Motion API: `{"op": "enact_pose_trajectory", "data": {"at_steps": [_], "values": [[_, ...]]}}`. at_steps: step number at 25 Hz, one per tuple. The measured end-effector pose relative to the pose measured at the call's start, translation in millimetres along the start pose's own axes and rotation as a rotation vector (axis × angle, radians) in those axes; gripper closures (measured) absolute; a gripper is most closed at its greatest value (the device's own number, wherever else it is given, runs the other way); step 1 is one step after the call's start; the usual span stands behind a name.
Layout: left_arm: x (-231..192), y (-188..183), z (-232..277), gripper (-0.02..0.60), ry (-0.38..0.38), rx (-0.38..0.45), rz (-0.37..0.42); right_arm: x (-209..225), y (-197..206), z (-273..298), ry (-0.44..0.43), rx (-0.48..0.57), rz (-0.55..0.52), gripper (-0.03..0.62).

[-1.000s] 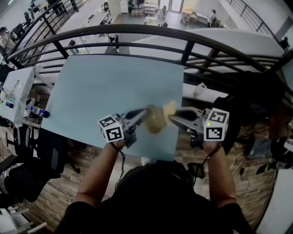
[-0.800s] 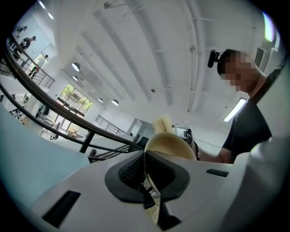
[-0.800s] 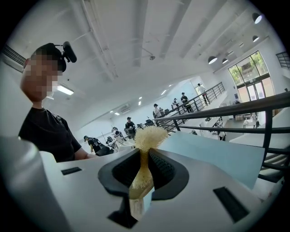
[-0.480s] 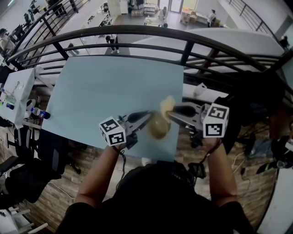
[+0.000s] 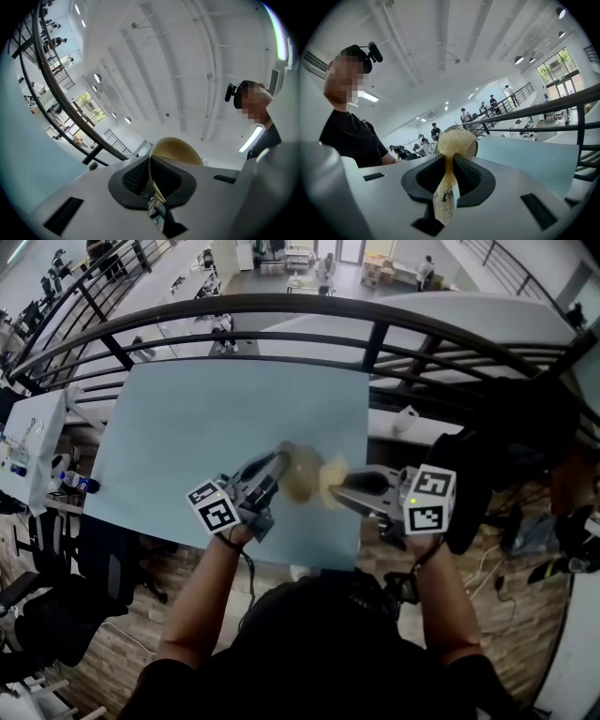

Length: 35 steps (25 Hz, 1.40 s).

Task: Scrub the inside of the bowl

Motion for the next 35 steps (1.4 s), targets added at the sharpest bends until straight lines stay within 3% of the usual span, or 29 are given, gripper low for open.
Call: {"op": "enact_pose_trajectory", "data": {"at_steps": [5,10,18,26,35], "values": [[11.6,-11.0,3.0,0.574,0.053,0.031,-0.033,-0.6,25.7,12.9,-0.03,-0.03,0.05,0.53],[25.8,-15.2,10.9,0.574,0.138,0.052,-0.089,5.0,26.5,18.6,-0.034,-0.035,0.053,0.53],[47.6,-0.2,8.0,0.574,0.21,-0.026,-0.085,8.3,16.9,9.5,-0.001,-0.03,0.035,0.53],[39.4,16.2,10.3,0.571,0.16,-0.113,-0.061,6.3,4.9,-4.7,0.005,0.004,0.016,0.53],[15.7,22.2,8.7,0.572,0.076,-0.139,-0.068,15.0,6.4,-30.3,0.065,0.017,0.006,0.53]]}}
Point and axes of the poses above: the fingertips, and each gripper's own axes: z forward along the fingers, x to its right, y out of its underside, the point moved 4 cm from there along -z, backward along the fingers, and after that the axes turned 3 degrees about -y, right-handed, at the moved point
